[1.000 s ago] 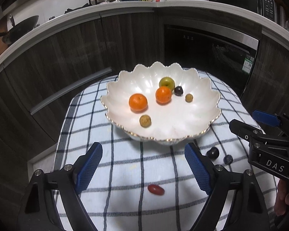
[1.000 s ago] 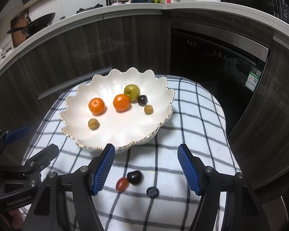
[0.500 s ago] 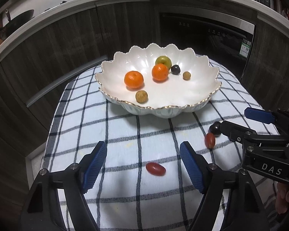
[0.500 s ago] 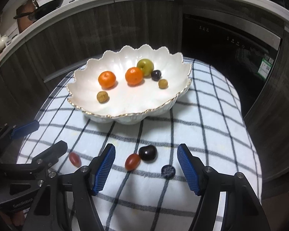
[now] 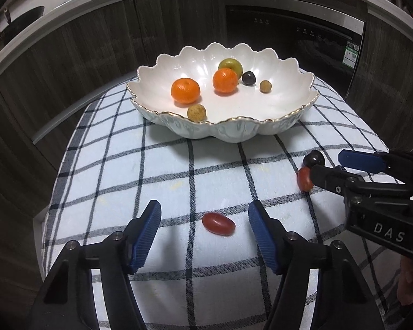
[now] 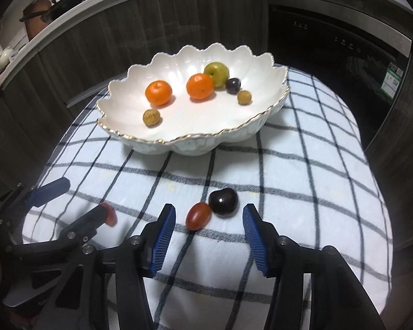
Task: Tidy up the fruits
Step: 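Close the left tool on the red oval grape while the right tool grips the dark cherry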
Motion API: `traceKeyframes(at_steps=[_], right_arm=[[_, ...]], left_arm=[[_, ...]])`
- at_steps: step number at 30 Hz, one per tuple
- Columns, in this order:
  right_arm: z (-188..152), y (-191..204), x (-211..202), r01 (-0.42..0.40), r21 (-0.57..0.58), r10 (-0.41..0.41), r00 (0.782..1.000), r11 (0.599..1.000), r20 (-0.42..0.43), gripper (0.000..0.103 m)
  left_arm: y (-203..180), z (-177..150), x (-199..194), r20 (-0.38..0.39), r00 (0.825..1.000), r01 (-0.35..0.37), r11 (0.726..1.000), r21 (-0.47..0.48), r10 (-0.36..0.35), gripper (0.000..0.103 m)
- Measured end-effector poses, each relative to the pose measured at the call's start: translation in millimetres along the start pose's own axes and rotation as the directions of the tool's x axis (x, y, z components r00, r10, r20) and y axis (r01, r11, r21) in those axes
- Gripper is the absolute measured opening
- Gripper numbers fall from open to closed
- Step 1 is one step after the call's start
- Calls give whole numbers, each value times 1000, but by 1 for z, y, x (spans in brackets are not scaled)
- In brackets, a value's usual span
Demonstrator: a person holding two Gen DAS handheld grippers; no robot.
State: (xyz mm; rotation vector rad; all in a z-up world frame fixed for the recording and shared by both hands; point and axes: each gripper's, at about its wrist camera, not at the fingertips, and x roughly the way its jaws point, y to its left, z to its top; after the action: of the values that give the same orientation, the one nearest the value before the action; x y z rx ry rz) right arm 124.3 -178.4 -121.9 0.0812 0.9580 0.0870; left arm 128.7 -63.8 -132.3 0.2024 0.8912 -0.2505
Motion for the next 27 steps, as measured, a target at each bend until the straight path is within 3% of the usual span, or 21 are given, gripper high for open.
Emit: traceKeyframes(at_steps=[15,21,27], right_arm=[[8,-20,24,18,86,-17,1000,996,-14,50],[10,-22,34,5,101,-3,1000,995,-26,42],[12,-23,39,-5,120,8,1000,993,-25,42]], left_arm=[[-3,-3,16,-30,999,16,999,-45,-18,48],[-1,-5,21,-39,999,25,998,-61,-28,43],[-2,-8,26,-60,997,38,997,-65,-42,35]])
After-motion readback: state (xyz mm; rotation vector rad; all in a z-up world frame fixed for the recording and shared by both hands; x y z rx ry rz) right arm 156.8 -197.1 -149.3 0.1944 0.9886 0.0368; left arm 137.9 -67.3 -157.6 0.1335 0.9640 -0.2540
